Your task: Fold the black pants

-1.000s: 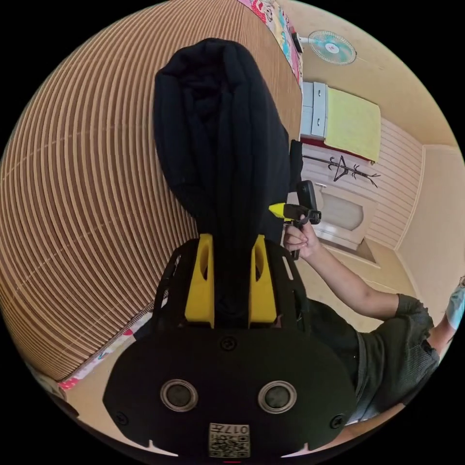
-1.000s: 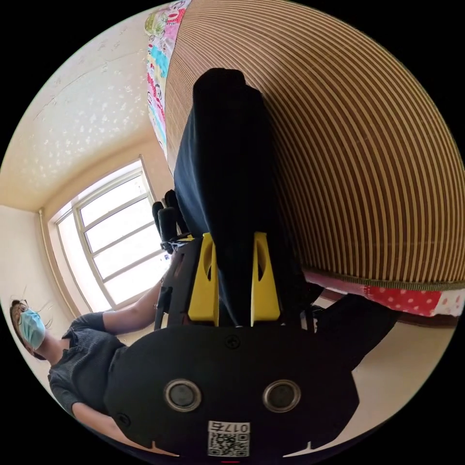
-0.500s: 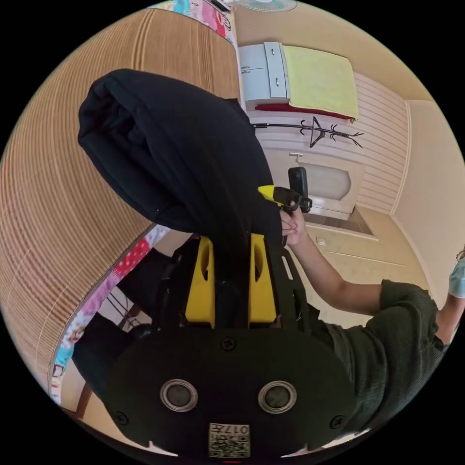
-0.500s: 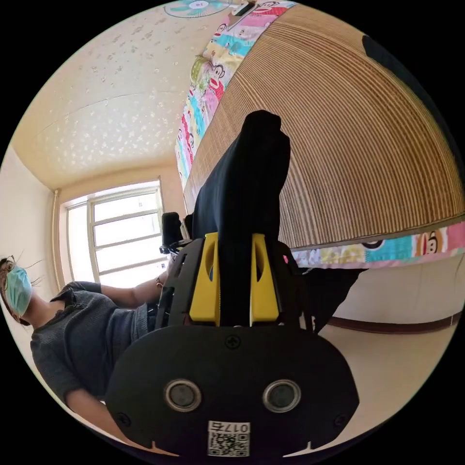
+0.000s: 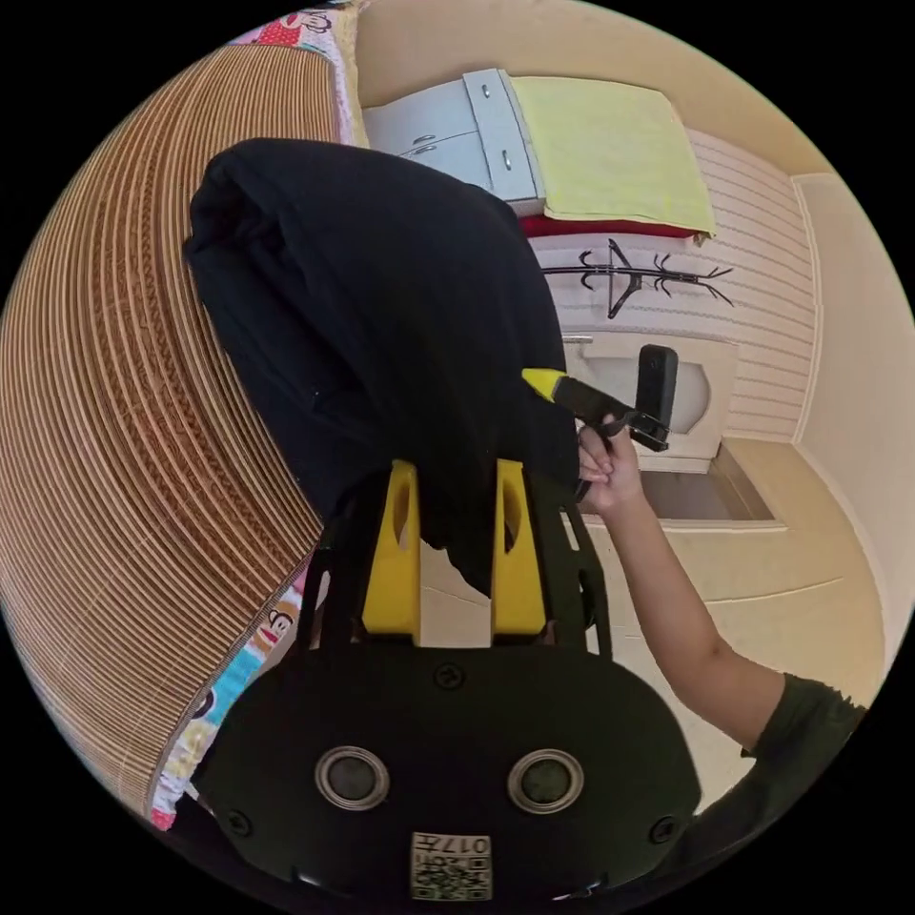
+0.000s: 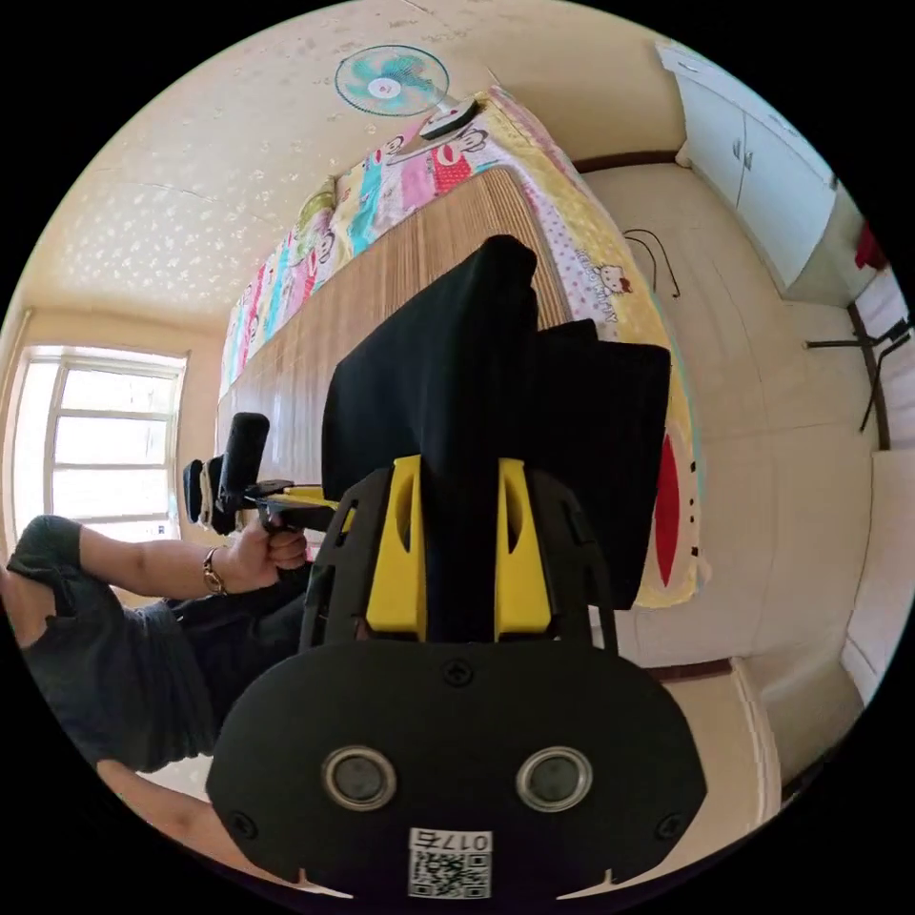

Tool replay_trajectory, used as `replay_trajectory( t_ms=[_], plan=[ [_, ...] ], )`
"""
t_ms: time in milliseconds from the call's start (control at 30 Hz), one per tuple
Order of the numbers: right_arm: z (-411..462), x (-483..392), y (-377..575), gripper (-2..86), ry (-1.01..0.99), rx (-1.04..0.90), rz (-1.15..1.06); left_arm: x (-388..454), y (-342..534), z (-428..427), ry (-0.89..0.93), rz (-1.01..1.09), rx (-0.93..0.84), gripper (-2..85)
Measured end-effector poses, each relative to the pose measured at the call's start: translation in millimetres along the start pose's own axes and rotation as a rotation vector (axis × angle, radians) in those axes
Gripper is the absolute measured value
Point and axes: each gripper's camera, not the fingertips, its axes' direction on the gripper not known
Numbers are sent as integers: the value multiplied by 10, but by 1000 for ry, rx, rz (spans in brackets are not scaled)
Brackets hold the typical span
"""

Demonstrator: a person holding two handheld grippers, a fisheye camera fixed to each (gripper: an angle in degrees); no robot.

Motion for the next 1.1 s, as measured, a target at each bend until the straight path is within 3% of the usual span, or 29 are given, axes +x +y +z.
replay_trajectory(
  t_ms=[100,167,300,367,433,533,633,733,833,967,1100],
  plan=[
    [258,361,72,46,279,-53,323,-188,-135,616,-228,-175,-113,129],
    [227,149,313,19,556,67,500,-200,-96,755,-267,-164,-164,109],
    [234,-611,804,6,447,359,327,-208,261,428,-424,-62,-250,95],
    [617,-698,911,5,391,259,327,-376,528,142,-553,-55,-328,85],
    [1078,-557,910,5,396,85,342,-697,1023,-413,-801,-111,-458,53],
    [1333,-501,1004,4,439,63,273,-966,1827,-1301,-997,-244,-635,27],
    [1327,-506,946,4,422,30,381,-859,2699,-2245,-1150,-386,-693,9],
    [1228,-590,1001,3,423,29,563,-624,3624,-3012,-1128,-665,-588,2],
    [1086,-868,1486,3,487,260,850,-273,4406,-3306,-1021,-853,-400,0],
    [1543,-1402,2226,3,177,432,956,140,4886,-3142,-915,-883,-216,-1],
    [2299,-2000,2644,3,18,306,1006,384,5240,-3218,-778,-974,-1,9]
  ],
)
